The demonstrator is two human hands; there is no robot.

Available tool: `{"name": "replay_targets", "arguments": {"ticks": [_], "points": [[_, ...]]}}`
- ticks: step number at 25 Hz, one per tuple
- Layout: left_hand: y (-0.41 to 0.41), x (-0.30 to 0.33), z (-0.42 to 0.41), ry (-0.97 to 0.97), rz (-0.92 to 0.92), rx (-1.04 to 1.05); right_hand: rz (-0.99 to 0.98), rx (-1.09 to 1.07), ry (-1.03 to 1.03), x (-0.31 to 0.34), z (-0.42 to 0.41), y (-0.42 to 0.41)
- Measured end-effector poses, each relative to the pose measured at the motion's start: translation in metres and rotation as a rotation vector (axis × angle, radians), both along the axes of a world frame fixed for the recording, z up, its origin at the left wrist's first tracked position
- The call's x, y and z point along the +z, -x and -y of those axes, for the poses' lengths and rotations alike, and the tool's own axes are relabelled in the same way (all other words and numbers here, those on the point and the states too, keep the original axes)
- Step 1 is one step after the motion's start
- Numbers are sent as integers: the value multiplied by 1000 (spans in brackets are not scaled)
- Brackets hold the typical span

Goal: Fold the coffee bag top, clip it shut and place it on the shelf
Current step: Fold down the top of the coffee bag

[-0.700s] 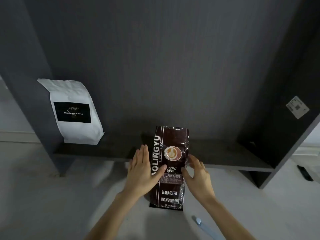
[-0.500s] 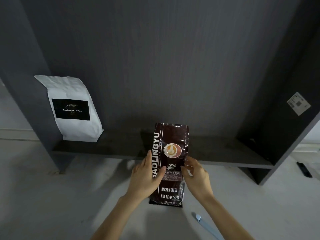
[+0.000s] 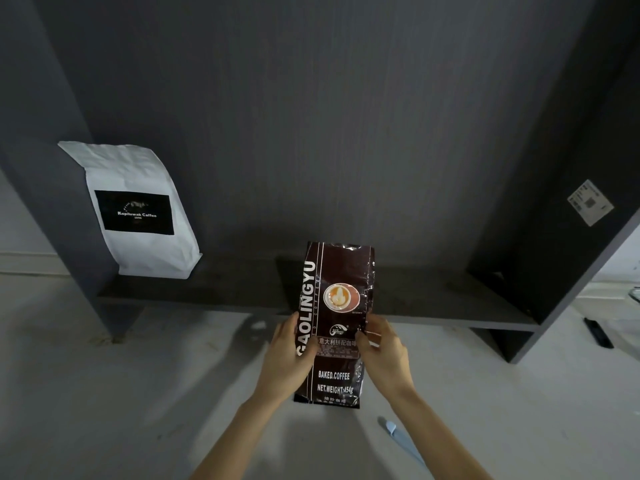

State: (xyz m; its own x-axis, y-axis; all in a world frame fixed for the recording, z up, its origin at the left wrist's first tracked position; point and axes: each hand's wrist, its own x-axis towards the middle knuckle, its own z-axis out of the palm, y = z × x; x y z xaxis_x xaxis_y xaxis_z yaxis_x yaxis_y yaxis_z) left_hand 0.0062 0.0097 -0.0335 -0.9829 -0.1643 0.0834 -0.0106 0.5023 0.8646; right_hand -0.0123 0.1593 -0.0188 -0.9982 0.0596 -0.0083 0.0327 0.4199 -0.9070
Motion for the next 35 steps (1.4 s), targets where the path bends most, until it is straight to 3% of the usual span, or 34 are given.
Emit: {"name": "replay_targets", "arguments": {"ticks": [10,14,18,25,35], "points": [[-27,1,1,-80,-60,193,-46,-121,130,-6,-10,-33],[-48,-4,11,-82,-14,155,-17,-88,175,-8,-9,-48],[-64,-14,18,-228,94,108,35,-111,290,-17,-6,-65],[-69,-16,17,-263,98,115,75,-16,284,-20,-15,-66],[-76,-12,10,-388,106,79,131,-94,344,-26,-23,-69]]}}
